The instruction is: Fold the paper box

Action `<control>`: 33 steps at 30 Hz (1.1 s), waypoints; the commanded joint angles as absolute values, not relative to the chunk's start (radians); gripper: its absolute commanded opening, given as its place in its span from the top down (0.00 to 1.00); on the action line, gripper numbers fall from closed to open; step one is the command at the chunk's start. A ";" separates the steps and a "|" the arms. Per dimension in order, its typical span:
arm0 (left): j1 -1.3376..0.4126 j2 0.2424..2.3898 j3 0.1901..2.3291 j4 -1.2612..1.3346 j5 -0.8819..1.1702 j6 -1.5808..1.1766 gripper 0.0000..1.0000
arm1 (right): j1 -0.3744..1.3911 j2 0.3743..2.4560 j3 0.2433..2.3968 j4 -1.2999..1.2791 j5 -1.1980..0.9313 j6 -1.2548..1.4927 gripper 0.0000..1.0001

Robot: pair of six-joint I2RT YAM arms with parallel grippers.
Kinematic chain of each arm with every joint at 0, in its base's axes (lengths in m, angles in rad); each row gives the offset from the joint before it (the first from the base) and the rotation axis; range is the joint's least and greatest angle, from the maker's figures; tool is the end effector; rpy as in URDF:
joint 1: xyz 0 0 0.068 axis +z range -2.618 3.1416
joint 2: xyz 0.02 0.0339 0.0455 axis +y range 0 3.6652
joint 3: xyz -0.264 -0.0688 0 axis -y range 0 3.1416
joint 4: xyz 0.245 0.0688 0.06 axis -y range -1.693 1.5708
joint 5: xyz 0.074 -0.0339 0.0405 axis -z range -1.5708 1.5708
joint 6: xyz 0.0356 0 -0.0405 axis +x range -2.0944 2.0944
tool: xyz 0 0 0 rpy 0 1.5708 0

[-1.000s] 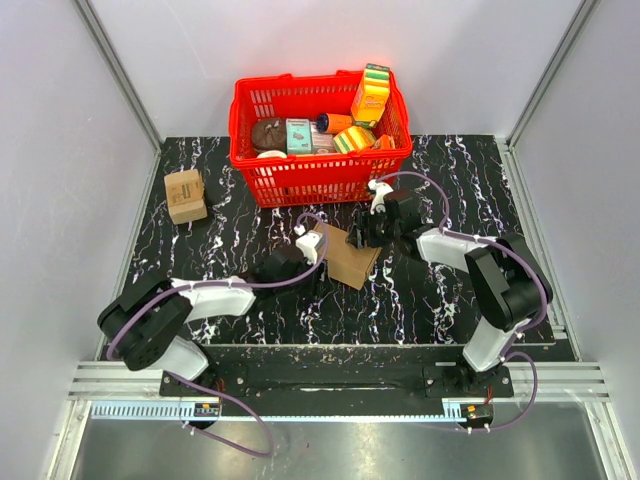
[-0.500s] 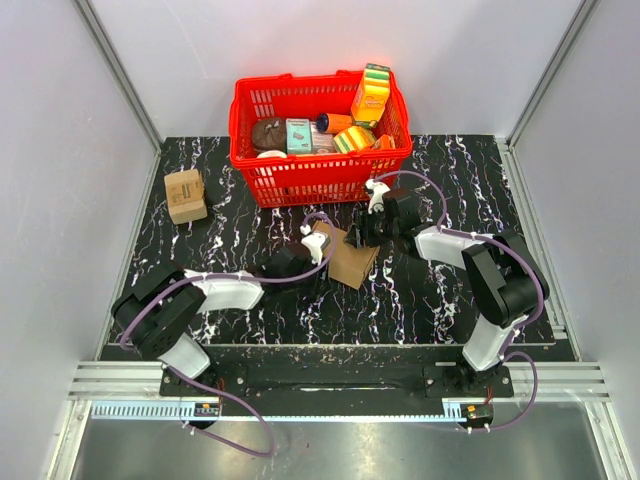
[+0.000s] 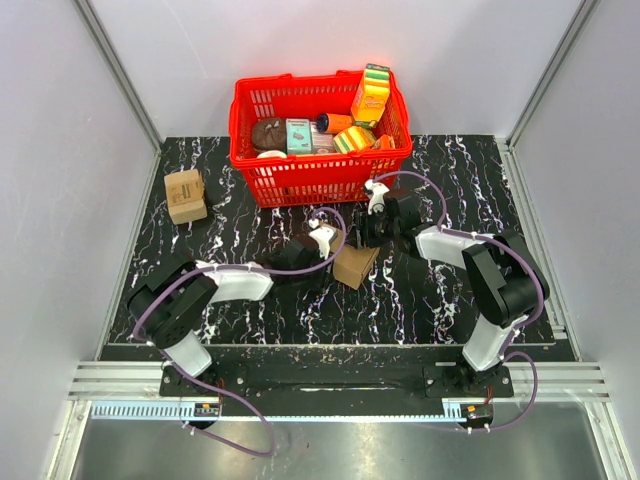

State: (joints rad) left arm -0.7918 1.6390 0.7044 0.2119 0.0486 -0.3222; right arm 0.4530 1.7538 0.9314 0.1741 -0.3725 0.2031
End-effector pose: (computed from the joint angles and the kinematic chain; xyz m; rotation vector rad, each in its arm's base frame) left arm 0.2194 -0.2247 0.1430 0.5778 2.3033 -0.6157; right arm 0.3217 0.1710 0.1697 -0.4934 2.2238 0.7677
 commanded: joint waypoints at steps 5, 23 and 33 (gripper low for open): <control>-0.785 1.687 0.761 0.249 0.058 -0.301 0.64 | 0.449 1.758 0.943 0.167 -0.452 0.192 0.44; -0.787 1.456 0.606 0.186 0.071 -0.313 0.60 | 0.451 1.668 0.925 0.160 -0.384 0.192 0.40; -0.657 1.062 0.437 0.109 -0.072 -0.376 0.55 | 0.449 1.640 0.943 0.206 -0.319 0.184 0.36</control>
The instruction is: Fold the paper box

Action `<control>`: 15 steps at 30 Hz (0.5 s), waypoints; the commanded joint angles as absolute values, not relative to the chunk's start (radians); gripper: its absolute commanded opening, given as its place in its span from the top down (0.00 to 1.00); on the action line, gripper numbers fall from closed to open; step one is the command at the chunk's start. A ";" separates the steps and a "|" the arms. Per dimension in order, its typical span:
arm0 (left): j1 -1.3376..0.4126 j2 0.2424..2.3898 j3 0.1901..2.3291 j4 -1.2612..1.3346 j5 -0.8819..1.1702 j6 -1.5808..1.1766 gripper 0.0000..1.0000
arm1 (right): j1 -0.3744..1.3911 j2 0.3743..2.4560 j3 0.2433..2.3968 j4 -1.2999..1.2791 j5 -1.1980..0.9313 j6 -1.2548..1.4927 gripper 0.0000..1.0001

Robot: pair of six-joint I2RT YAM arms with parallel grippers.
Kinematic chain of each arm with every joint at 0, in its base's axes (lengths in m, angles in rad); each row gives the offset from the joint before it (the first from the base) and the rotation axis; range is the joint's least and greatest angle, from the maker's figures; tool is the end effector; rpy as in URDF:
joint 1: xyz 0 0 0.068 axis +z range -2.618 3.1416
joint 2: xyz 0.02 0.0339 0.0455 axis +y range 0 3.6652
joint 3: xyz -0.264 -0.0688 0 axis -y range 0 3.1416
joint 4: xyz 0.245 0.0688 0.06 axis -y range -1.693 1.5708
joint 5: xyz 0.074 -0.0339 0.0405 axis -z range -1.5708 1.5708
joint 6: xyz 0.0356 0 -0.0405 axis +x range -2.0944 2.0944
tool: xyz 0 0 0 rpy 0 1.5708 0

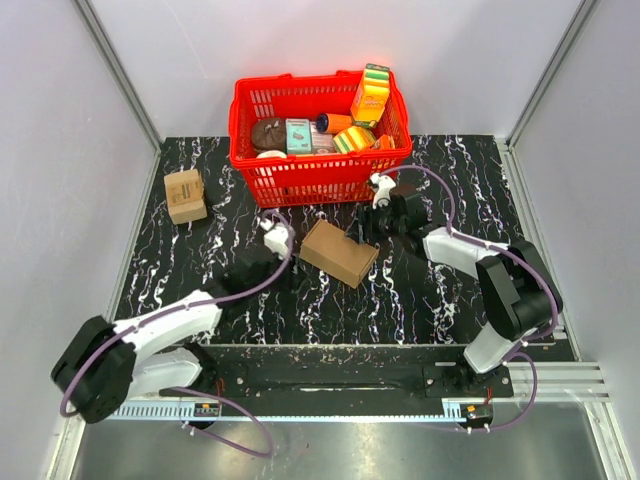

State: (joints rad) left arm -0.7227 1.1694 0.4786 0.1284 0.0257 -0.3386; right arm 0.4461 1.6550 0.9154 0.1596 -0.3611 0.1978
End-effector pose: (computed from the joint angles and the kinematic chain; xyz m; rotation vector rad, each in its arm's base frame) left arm 0.1769 -0.1572 0.1882 0.4359 2.1601 -0.6398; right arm 0.3134 0.1638 0.1970 -0.4869 2.1522 0.7557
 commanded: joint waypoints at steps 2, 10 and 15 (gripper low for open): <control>-0.623 1.020 0.423 0.106 -0.107 -0.383 0.56 | 0.449 1.658 0.968 0.210 -0.327 0.178 0.36; -0.534 1.139 0.380 0.304 0.023 -0.347 0.60 | 0.449 1.762 1.015 0.275 -0.350 0.178 0.36; -0.532 1.305 0.425 0.397 0.098 -0.342 0.66 | 0.449 1.815 1.046 0.296 -0.302 0.183 0.37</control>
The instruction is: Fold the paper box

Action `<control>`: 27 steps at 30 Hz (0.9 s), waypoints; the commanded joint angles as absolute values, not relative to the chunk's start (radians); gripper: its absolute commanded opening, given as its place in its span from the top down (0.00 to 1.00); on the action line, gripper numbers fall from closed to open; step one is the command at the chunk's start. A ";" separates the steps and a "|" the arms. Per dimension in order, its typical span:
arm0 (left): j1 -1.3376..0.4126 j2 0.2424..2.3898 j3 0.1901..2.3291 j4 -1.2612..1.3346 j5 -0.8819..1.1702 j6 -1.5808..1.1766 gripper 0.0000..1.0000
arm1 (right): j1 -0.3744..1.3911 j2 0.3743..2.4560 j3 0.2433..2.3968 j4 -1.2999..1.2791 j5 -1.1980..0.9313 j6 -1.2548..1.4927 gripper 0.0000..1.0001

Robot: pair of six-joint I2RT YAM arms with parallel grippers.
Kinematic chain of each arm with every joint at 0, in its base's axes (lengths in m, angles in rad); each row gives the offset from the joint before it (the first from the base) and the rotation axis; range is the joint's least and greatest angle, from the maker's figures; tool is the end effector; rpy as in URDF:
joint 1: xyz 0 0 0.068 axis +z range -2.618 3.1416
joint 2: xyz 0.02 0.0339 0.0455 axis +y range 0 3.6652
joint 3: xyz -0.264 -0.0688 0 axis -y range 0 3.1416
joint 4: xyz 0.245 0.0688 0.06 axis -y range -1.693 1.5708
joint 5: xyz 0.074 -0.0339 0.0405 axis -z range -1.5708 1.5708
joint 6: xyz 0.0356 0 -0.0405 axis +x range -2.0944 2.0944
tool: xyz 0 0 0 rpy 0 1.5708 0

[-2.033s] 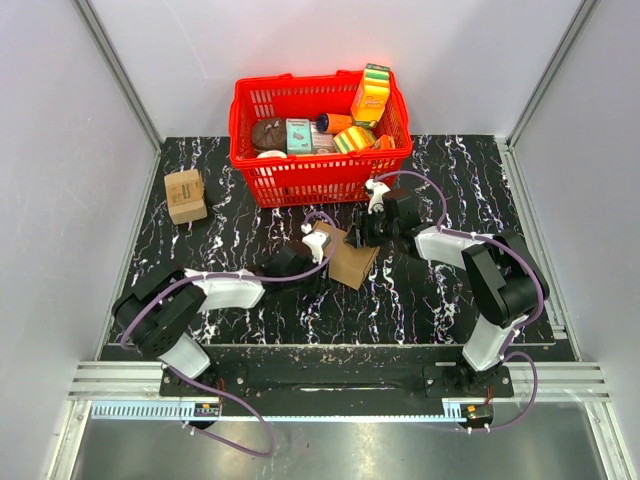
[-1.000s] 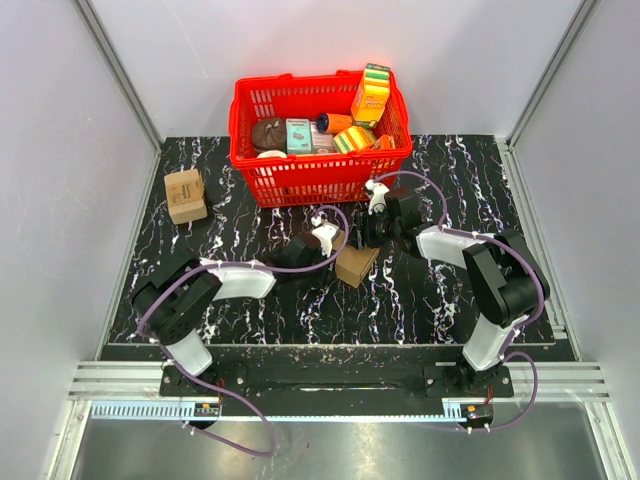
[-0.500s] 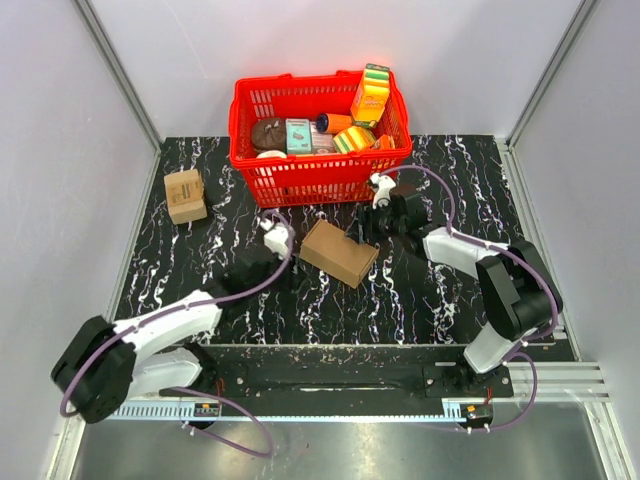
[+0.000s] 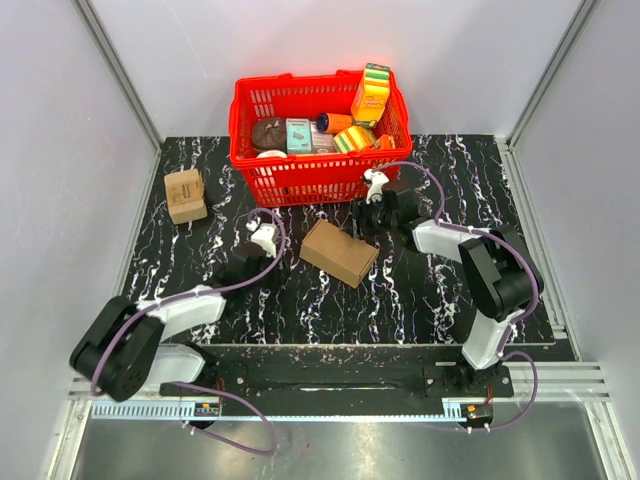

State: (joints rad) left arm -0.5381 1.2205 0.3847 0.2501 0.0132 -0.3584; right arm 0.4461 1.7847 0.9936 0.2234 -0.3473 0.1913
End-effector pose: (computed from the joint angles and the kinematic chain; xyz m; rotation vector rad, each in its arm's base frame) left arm 0.1969 -0.1180 0.1594 0.2056 2.1952 -0.5259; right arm 0.3390 0.1756 0.1817 -0.4855 2.1382 0.7386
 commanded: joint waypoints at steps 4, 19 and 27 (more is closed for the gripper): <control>-0.532 1.396 0.462 0.420 0.113 -0.334 0.67 | 0.448 1.839 1.060 0.305 -0.226 0.186 0.39; -0.531 1.572 0.604 0.345 0.066 -0.305 0.77 | 0.463 1.962 1.183 0.203 -0.221 0.129 0.77; -0.531 1.647 0.670 0.302 0.031 -0.287 0.85 | 0.471 1.993 1.207 0.201 -0.299 0.098 0.78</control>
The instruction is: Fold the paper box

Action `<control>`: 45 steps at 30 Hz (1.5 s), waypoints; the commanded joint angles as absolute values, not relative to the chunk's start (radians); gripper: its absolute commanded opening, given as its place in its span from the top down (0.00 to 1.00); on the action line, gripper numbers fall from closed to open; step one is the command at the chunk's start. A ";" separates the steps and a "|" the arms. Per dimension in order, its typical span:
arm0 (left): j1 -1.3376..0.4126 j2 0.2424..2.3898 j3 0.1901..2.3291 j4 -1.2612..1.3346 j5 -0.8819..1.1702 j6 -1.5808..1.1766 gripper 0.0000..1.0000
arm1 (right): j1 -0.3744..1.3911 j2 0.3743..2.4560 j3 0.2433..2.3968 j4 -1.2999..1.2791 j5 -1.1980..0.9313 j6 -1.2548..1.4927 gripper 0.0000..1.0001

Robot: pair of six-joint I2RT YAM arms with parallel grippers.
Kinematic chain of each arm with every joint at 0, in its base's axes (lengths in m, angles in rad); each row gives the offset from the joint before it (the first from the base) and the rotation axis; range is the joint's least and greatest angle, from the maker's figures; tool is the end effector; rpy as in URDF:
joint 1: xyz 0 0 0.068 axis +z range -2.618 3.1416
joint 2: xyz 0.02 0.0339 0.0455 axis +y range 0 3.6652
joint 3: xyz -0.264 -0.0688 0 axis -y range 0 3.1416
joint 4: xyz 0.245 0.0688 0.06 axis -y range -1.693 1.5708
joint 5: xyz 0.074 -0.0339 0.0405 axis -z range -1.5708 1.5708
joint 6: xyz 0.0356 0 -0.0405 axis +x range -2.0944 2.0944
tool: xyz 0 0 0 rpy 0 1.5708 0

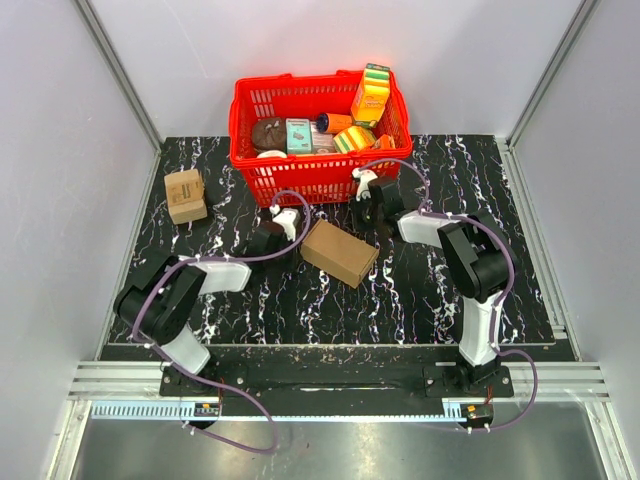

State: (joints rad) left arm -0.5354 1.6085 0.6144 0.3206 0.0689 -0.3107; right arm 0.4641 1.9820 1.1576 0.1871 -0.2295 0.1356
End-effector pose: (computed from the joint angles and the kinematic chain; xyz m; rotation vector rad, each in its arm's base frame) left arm 0.2563 -0.1549 0.1363 0.2954 2.2780 -0.5261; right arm 0.3749 0.1967 0.1517 -0.4963 2.1960 0.5820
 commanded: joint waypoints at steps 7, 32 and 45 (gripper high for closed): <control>-0.531 1.707 0.724 0.278 0.037 -0.267 0.90 | 0.472 2.013 1.218 0.202 -0.400 0.071 0.77; -0.564 1.724 0.733 0.304 0.189 -0.224 0.97 | 0.512 2.057 1.304 0.060 -0.624 -0.038 0.76; -0.581 1.464 0.571 0.181 0.017 -0.310 0.98 | 0.511 2.003 1.278 -0.032 -0.305 -0.006 0.68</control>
